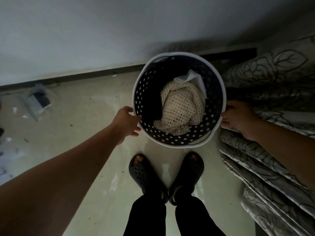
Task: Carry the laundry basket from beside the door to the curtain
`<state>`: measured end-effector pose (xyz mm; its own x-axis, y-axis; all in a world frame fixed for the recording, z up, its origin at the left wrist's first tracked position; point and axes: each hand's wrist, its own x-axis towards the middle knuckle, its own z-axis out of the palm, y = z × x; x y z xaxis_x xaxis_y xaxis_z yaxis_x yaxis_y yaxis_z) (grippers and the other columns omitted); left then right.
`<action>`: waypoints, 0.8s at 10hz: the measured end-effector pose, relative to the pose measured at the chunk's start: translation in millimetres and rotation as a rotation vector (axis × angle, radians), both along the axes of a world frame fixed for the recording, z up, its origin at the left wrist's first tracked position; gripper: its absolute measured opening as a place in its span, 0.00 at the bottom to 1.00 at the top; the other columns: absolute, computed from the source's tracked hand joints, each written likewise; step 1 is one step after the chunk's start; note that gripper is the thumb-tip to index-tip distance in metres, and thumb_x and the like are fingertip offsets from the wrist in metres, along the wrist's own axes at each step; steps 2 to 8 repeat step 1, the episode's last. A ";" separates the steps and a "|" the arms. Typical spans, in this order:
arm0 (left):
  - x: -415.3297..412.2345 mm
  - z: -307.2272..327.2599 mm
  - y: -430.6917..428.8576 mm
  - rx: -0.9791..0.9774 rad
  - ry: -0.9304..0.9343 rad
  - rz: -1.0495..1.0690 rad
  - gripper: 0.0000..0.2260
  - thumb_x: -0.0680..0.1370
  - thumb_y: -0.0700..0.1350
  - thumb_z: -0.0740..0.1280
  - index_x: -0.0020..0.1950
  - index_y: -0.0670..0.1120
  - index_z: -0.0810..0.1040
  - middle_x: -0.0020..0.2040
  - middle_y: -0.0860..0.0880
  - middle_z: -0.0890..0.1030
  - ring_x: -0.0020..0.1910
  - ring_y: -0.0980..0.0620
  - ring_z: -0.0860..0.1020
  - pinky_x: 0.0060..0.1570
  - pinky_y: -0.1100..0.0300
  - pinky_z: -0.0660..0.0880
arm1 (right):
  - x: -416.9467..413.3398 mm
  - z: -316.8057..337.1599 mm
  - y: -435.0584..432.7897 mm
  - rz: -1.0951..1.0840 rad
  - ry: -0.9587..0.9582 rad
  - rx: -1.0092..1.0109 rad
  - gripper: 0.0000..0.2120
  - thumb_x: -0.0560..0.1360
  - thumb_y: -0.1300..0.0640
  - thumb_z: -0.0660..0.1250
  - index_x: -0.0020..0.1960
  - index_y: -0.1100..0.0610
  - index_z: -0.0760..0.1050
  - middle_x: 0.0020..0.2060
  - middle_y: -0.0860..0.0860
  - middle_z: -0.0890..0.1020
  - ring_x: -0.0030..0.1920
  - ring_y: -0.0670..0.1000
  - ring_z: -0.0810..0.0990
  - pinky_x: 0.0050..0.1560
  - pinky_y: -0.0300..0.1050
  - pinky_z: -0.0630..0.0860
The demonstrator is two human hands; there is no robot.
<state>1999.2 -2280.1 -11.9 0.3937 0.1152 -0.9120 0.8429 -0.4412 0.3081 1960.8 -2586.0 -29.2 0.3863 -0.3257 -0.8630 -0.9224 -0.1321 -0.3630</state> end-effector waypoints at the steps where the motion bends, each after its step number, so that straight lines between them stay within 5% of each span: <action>1: -4.7 21.1 0.3 0.024 -0.053 0.014 0.17 0.77 0.40 0.63 0.65 0.40 0.70 0.47 0.39 0.79 0.39 0.42 0.80 0.32 0.55 0.76 | -4.3 21.2 3.7 -0.002 -0.001 0.016 0.20 0.75 0.66 0.63 0.67 0.61 0.72 0.51 0.60 0.77 0.45 0.57 0.78 0.39 0.47 0.76; 8: -4.7 21.1 0.3 0.024 -0.053 0.014 0.17 0.77 0.40 0.63 0.65 0.40 0.70 0.47 0.39 0.79 0.39 0.42 0.80 0.32 0.55 0.76 | -4.3 21.2 3.7 -0.002 -0.001 0.016 0.20 0.75 0.66 0.63 0.67 0.61 0.72 0.51 0.60 0.77 0.45 0.57 0.78 0.39 0.47 0.76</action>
